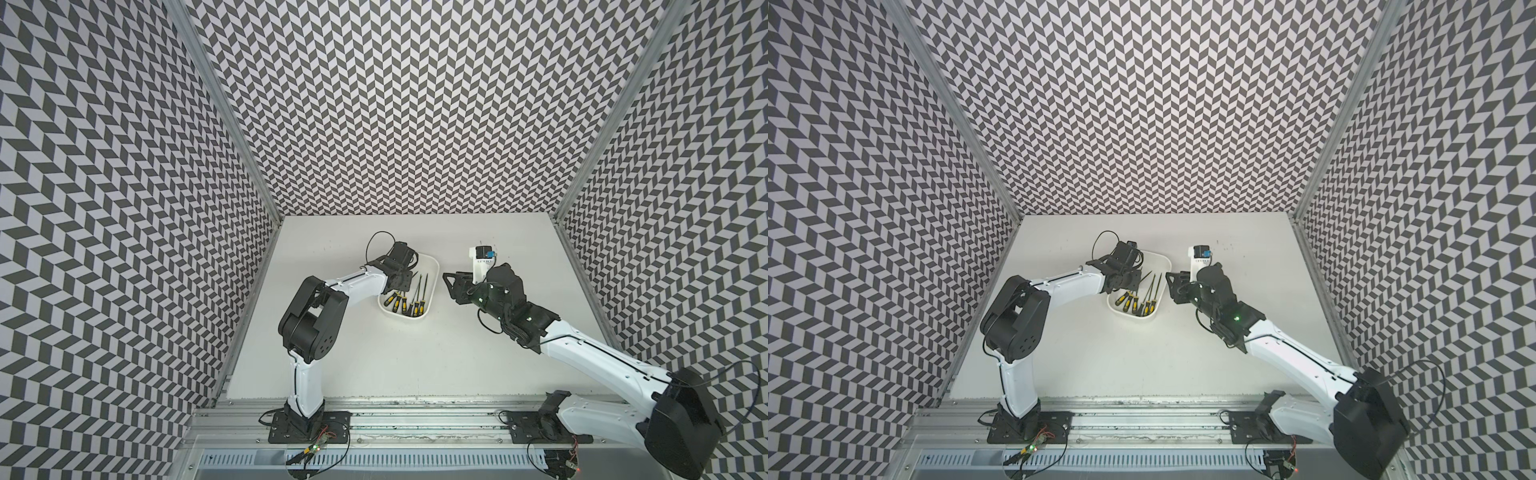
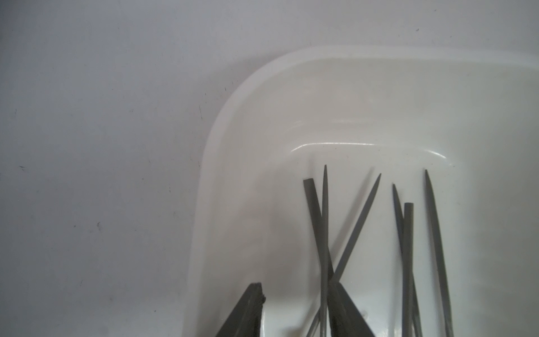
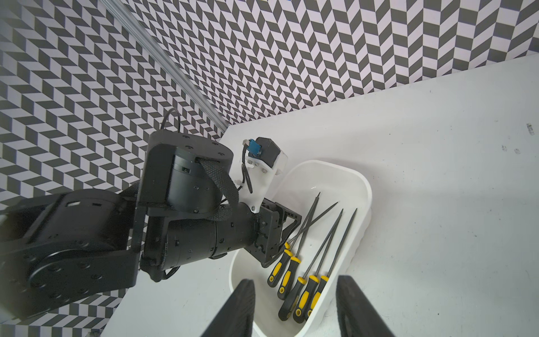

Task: Put the file tool into the storage box
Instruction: Place the file tool in the storage box, then reset both arms

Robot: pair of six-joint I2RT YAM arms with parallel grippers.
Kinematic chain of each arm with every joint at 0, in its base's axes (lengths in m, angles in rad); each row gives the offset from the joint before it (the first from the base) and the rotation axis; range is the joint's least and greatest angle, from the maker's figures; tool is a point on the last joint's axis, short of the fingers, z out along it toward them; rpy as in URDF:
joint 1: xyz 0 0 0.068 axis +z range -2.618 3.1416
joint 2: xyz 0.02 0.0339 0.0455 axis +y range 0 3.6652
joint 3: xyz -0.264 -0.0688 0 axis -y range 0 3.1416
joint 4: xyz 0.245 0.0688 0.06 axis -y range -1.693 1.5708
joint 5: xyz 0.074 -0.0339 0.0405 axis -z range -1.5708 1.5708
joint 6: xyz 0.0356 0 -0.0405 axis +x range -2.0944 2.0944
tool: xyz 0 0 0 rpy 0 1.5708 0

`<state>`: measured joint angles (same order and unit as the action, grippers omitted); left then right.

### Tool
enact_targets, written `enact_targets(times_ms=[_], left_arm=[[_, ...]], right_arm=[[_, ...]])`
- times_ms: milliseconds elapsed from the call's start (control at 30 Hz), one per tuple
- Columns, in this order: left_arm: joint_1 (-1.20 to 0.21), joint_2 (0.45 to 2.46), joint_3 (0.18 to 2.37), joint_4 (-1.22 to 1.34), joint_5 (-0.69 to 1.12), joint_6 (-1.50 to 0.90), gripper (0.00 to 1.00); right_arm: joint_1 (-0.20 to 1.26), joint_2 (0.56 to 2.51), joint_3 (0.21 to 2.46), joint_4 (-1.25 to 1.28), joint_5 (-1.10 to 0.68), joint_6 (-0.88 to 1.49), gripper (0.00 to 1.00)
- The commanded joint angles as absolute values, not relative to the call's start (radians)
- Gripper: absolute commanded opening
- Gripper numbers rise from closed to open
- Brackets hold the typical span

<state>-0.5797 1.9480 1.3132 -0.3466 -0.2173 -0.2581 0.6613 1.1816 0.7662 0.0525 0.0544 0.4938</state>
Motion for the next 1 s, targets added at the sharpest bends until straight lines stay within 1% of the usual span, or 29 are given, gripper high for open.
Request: enact_targets(times_ms=[0, 133, 233, 333, 433, 533, 700, 800, 900, 967], left_arm=[[-0.595, 1.896, 1.336, -0.367, -0.257, -0.273, 0.42], [-0.603, 1.798, 1.292, -0.306, -0.248, -0.295, 0.42], [-0.602, 1.656, 1.176, -0.137, -0.226, -0.308, 0.44], [-0.598, 1.518, 1.040, 0.060, -0.216, -0.314, 0.45], [-0.595, 1.418, 0.953, 0.189, -0.238, -0.315, 0.46], [-0.585, 1.375, 0.911, 0.248, -0.285, -0.306, 0.46], [-0.546, 1.344, 0.884, 0.259, -0.373, -0.265, 0.47], [-0.504, 1.338, 0.877, 0.246, -0.373, -0.266, 0.47], [-0.469, 1.320, 0.859, 0.250, -0.374, -0.266, 0.47], [-0.457, 1.301, 0.839, 0.257, -0.422, -0.240, 0.48]], right_arm=[[0.660, 1.160, 0.756, 0.085, 0.074, 0.490, 0.49], [0.655, 1.163, 0.740, 0.103, 0.109, 0.509, 0.50], [0.618, 1.190, 0.741, 0.086, 0.104, 0.539, 0.50], [0.535, 1.236, 0.731, 0.086, 0.020, 0.592, 0.50], [0.474, 1.274, 0.735, 0.071, -0.048, 0.599, 0.50], [0.471, 1.289, 0.771, 0.009, 0.010, 0.555, 0.49], [0.468, 1.252, 0.757, 0.011, 0.221, 0.553, 0.49], [0.467, 1.242, 0.758, 0.010, 0.314, 0.537, 0.50], [0.458, 1.242, 0.752, 0.011, 0.364, 0.528, 0.50], [0.447, 1.247, 0.738, 0.019, 0.385, 0.531, 0.50]])
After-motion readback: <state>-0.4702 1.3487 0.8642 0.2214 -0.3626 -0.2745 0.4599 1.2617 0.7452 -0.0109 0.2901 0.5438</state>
